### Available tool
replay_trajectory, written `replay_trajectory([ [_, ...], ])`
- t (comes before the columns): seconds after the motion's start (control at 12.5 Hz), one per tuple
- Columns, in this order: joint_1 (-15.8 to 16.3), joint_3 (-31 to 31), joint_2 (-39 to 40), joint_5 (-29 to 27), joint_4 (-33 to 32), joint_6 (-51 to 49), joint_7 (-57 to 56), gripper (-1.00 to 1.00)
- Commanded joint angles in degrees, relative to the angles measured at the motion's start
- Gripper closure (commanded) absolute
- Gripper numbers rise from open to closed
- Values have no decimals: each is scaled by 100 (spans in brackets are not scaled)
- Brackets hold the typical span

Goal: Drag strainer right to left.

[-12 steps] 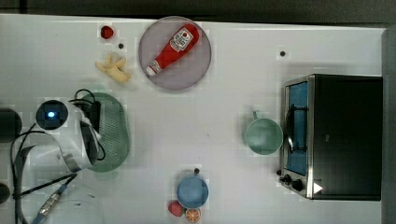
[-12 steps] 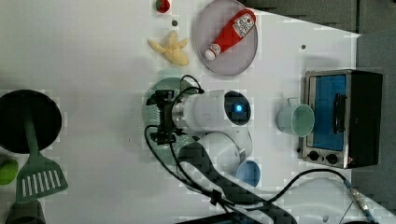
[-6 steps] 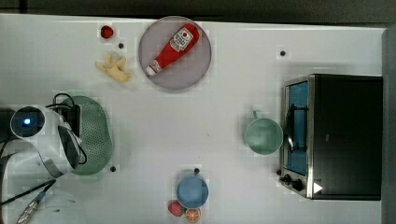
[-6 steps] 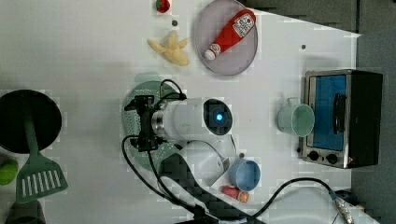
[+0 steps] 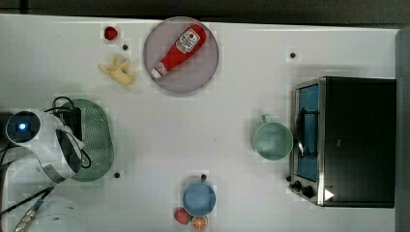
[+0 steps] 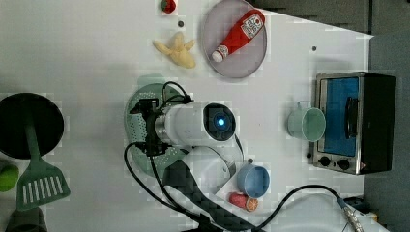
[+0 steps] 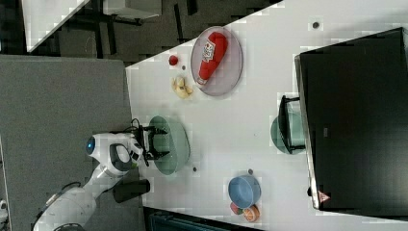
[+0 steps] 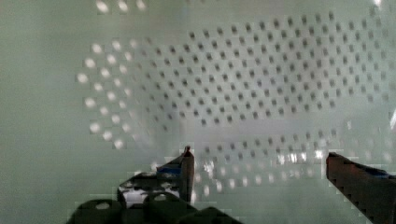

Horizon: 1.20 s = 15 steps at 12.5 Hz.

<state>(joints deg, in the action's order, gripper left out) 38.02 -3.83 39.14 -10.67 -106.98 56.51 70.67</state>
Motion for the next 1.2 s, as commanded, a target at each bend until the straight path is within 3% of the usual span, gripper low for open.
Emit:
replay_trajectory([
  [0.08, -127, 431, -798, 262, -126, -318, -977, -100],
  [0.72, -357, 2822, -3394, 424, -136, -2921, -5012, -100],
  [1.04, -502, 4116, -4305, 1092, -135, -3926, -6902, -100],
  [1.2, -504, 4423, -4590, 1317, -135, -4150, -7349, -100],
])
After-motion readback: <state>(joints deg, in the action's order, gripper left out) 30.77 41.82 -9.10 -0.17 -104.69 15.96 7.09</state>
